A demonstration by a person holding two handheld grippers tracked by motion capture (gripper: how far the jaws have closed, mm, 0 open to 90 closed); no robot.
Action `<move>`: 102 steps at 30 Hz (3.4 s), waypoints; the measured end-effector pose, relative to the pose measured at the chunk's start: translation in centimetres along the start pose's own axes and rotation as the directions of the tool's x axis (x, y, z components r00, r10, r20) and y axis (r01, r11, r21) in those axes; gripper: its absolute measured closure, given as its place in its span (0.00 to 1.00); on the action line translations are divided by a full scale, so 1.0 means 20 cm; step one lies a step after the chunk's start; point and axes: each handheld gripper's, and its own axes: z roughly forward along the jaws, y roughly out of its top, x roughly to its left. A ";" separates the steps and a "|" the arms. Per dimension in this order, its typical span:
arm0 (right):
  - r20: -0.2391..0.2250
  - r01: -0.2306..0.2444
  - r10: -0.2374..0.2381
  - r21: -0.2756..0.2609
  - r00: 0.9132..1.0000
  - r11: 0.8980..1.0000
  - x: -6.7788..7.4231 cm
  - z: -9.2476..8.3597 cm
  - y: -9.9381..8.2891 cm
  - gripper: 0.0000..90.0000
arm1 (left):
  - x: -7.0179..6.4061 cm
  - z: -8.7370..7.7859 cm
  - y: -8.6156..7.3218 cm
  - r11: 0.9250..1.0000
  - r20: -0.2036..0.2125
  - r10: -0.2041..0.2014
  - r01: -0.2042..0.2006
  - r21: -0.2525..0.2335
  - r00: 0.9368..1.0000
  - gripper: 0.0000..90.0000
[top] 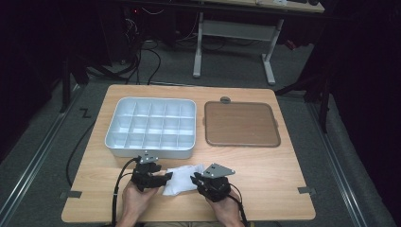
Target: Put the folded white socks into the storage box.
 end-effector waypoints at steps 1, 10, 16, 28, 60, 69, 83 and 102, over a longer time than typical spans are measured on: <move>-0.008 0.004 -0.004 0.005 1.000 1.000 0.01 0.02 0.00 0.89 | 0.01 0.01 0.00 1.000 -0.006 -0.005 0.005 0.005 1.000 0.45; -0.025 0.005 -0.003 0.057 1.000 0.998 0.04 0.16 -0.02 0.92 | 0.02 0.06 -0.01 1.000 -0.028 -0.019 0.020 0.023 0.999 0.44; -0.014 0.009 -0.008 0.082 1.000 0.997 0.04 0.20 -0.05 0.93 | 0.01 0.06 -0.02 1.000 -0.021 0.000 0.001 0.023 1.000 0.46; 0.006 0.049 -0.050 0.075 0.999 0.996 0.06 0.21 -0.08 0.93 | -0.02 0.07 -0.05 0.999 0.001 0.045 -0.045 0.026 0.999 0.66; -0.020 0.098 -0.096 0.097 0.995 0.990 0.04 0.20 -0.06 1.00 | -0.02 -0.01 0.00 0.996 0.102 -0.059 0.051 0.075 0.993 0.93; -0.038 0.110 -0.107 0.101 0.994 0.989 0.05 0.21 -0.07 1.00 | -0.05 -0.05 0.04 0.994 0.154 -0.102 0.094 0.061 0.983 0.94; -0.096 0.117 -0.107 0.098 0.990 0.988 0.11 0.26 -0.04 1.00 | -0.09 -0.08 0.09 0.996 0.176 -0.084 0.077 0.046 0.981 0.94; -0.032 0.107 -0.105 0.086 0.994 0.990 0.03 0.18 -0.04 0.97 | -0.06 -0.09 0.09 0.995 0.148 -0.079 0.070 0.065 0.986 0.95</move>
